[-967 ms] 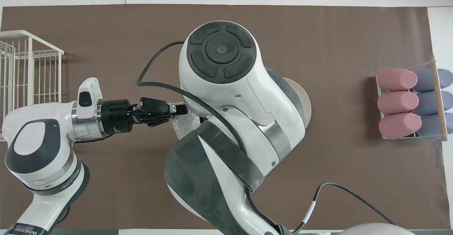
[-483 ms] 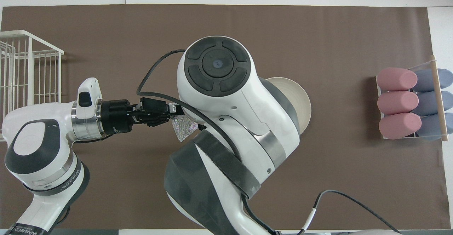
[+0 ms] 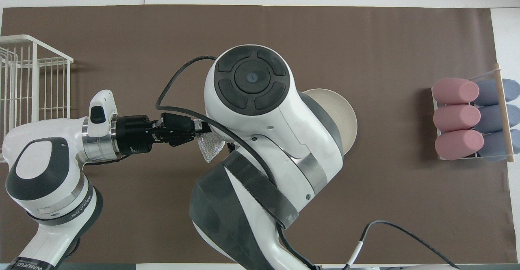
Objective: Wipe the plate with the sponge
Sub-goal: 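Rub the plate with the right gripper against the scrubber in the left gripper, then lower the plate onto the table with the right gripper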
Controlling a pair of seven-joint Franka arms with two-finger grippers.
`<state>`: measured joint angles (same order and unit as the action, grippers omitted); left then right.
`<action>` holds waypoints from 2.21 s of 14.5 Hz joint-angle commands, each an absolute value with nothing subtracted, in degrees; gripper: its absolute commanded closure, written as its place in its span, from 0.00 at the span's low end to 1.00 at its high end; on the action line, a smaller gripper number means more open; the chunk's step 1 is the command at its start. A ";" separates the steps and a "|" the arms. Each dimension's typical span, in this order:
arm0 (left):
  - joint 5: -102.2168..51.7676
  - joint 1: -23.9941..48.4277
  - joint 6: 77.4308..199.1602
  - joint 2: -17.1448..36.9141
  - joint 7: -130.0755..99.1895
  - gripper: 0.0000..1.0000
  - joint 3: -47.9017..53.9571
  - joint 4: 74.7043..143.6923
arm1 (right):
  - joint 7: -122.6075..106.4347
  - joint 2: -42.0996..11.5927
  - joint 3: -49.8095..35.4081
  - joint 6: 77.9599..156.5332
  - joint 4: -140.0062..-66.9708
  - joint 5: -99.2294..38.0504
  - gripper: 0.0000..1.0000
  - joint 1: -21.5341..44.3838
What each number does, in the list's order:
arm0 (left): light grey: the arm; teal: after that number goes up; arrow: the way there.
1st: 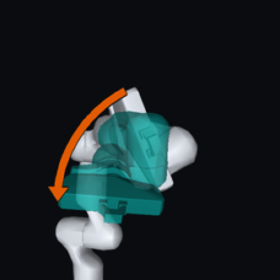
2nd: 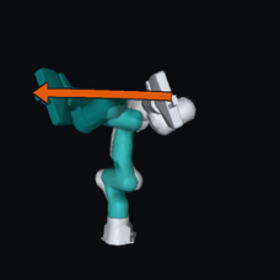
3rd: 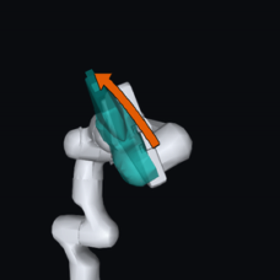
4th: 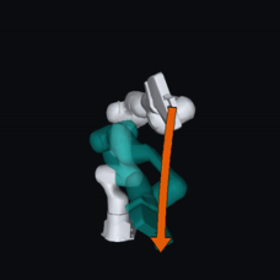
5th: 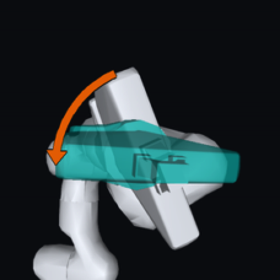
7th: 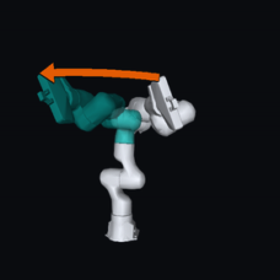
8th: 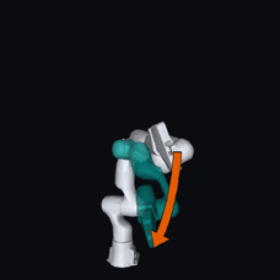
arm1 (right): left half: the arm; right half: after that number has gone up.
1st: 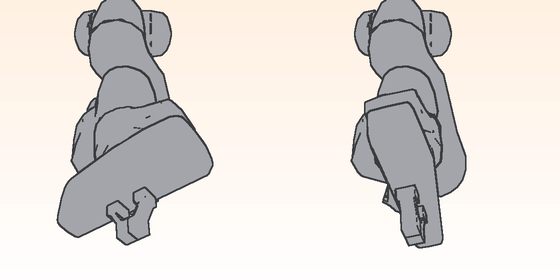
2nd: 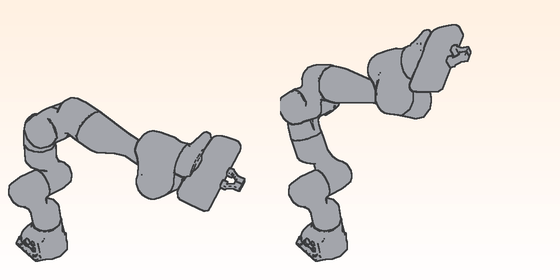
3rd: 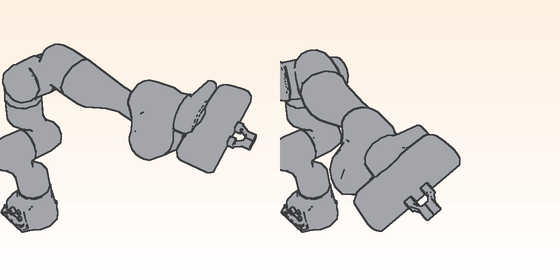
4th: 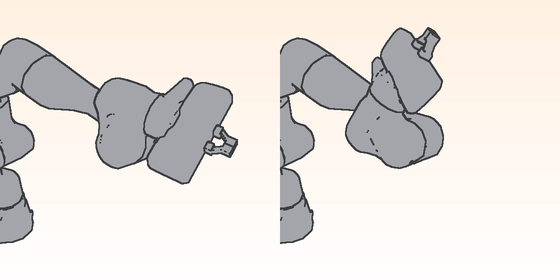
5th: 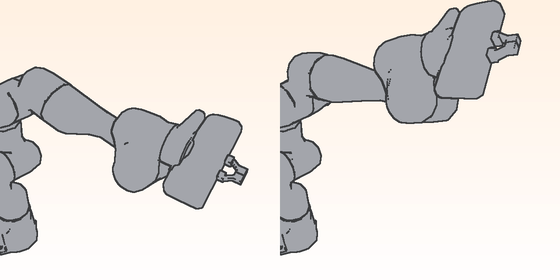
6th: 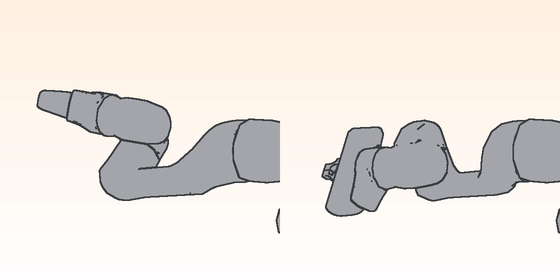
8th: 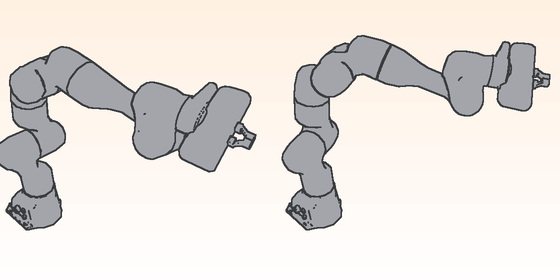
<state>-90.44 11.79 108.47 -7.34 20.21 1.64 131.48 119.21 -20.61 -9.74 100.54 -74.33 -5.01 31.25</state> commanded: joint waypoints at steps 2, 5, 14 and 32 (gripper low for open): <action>-91.76 12.66 109.34 -9.58 21.09 1.00 1.23 133.68 | 120.59 -18.02 -9.93 104.59 -78.66 -6.06 1.00 31.11; -91.76 12.92 109.34 -9.76 21.09 1.00 1.23 133.86 | 120.59 -17.84 -9.84 104.77 -79.36 -6.15 1.00 30.94; -91.67 12.92 109.77 -10.37 19.95 0.00 1.32 133.77 | 111.65 -11.62 -9.67 116.24 -96.71 -6.06 1.00 24.97; -47.40 10.38 117.25 -11.95 7.29 0.00 1.76 131.66 | 88.86 -8.52 -9.67 140.54 -125.86 -6.15 1.00 13.71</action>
